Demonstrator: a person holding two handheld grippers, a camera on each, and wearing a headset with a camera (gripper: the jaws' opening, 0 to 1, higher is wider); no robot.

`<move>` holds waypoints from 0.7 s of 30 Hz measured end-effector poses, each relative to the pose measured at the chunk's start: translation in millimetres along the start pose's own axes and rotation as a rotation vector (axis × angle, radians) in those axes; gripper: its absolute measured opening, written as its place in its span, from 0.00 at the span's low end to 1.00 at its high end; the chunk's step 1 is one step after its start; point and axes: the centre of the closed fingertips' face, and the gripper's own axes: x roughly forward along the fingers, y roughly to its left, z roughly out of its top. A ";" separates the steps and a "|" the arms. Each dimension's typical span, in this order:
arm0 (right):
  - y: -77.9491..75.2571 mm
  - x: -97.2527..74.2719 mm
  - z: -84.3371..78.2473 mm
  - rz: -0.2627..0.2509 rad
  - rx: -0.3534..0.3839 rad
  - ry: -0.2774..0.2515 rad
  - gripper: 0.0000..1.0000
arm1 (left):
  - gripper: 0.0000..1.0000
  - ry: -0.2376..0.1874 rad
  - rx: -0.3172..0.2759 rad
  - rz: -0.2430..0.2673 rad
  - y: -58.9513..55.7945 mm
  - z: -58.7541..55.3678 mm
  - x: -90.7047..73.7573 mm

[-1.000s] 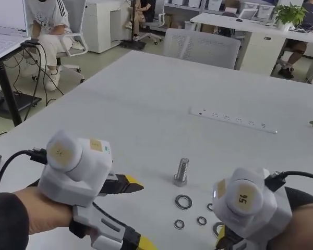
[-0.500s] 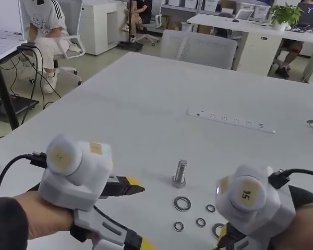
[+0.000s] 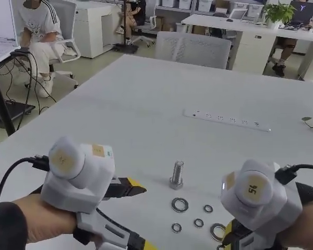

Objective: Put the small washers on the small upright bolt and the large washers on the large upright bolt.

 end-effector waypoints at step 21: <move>-19.9 -41.7 -6.6 -0.055 0.039 -0.032 0.14 | 0.88 -0.011 0.054 -0.002 -2.7 32.3 7.9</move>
